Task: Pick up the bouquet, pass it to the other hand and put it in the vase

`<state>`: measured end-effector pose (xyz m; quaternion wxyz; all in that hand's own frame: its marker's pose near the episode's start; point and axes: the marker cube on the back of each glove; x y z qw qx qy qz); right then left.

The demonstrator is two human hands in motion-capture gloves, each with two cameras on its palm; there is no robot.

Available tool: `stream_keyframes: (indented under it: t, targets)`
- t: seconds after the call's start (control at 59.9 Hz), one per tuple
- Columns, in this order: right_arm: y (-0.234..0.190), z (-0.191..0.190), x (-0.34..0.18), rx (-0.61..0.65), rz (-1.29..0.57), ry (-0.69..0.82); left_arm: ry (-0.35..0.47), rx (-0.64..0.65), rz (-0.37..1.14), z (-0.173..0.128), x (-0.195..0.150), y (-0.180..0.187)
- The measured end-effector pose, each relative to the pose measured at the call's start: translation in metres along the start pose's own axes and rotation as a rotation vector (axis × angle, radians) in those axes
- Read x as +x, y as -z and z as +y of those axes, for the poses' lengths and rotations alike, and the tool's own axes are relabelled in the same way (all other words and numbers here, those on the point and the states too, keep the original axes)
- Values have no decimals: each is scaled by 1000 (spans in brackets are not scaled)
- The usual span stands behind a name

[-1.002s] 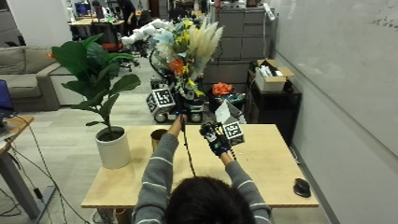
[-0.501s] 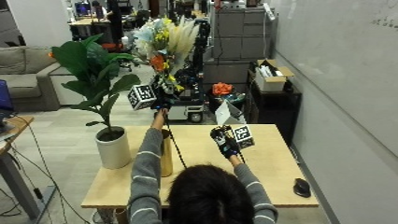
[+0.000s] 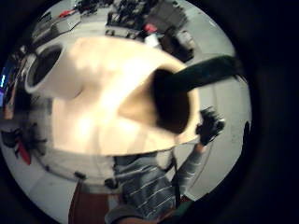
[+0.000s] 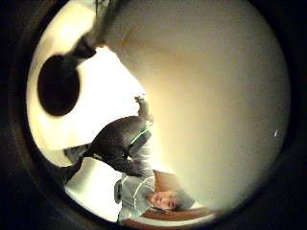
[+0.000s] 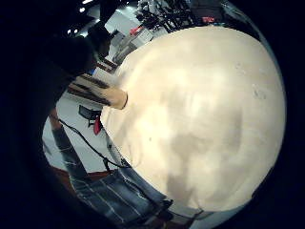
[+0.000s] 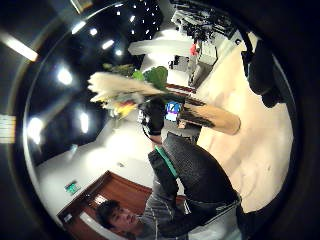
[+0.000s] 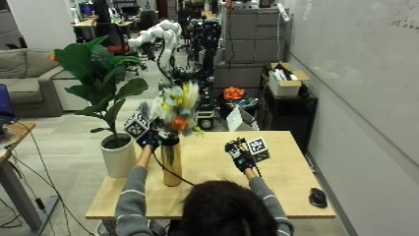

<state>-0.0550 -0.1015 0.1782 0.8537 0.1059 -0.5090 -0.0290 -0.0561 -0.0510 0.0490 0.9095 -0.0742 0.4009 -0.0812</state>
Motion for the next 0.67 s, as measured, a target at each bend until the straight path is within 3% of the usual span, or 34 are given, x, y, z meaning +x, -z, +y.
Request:
stream_keyframes:
  t: [0.017, 0.067, 0.167, 0.25, 0.367, 0.451, 0.534, 0.668]
  targets:
    - [0, 1, -2, -4, -24, 32, -27, 4, -16, -15, -16, -7]
    - [0, 4, -7, -14, -89, 122, 8, -35, -47, -36, -53, -23]
    - [7, 4, 0, 15, -59, 97, 176, -130, -32, -10, -84, -28]
    - [16, 2, 7, 59, 22, 67, 54, -48, 10, -17, -97, -30]
    - [21, 2, -8, 22, -71, 212, 19, 33, 13, -9, -104, -23]
    - [26, 2, -8, 30, -51, 122, 46, -12, 33, -8, -108, -23]
    - [25, 8, -23, -36, -200, 67, 33, 3, 43, -10, -109, -22]
    - [33, -5, -10, 58, -27, 186, 51, -17, 42, -8, -111, -22]
